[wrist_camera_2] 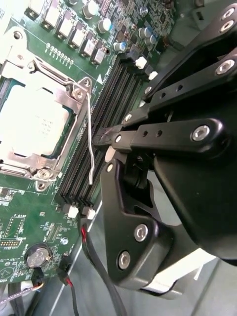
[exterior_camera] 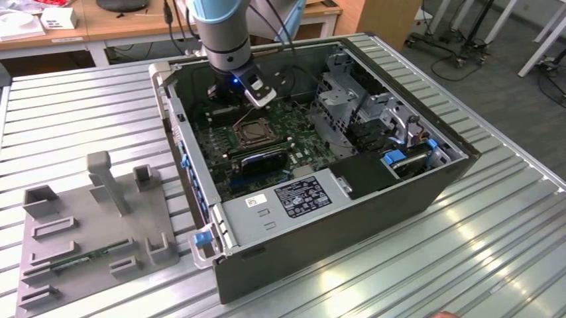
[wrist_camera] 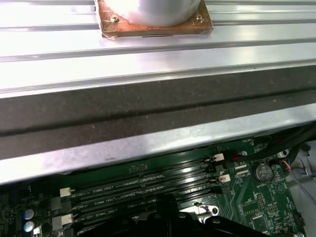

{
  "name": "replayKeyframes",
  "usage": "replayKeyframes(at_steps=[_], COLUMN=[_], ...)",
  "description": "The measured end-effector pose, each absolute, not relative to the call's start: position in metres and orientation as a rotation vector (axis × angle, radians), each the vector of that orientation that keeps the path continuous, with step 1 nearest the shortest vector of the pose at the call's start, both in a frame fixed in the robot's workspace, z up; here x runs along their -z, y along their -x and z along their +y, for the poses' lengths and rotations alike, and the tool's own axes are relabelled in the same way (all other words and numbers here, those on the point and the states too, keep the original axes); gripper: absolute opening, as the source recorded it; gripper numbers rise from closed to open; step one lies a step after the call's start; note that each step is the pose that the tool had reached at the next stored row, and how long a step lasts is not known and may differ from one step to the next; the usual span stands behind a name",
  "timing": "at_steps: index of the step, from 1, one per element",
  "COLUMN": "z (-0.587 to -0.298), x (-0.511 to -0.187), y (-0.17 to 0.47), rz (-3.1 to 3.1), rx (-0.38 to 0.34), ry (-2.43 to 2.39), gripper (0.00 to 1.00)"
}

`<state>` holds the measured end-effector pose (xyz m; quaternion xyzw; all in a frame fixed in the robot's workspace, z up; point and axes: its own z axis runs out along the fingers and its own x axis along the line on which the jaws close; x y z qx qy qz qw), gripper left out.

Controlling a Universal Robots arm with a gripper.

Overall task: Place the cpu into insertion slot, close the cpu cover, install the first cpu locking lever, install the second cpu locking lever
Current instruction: 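Install the first cpu locking lever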

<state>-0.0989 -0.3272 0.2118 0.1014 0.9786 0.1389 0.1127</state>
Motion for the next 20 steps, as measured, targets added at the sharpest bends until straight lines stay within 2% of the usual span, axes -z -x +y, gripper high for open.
replayKeyframes(at_steps=[20], z=[-0.3304], x=[-0.2194], y=[0.0987], rz=[2.871], rx=[-0.406], ry=[-0.297], gripper=[0.11])
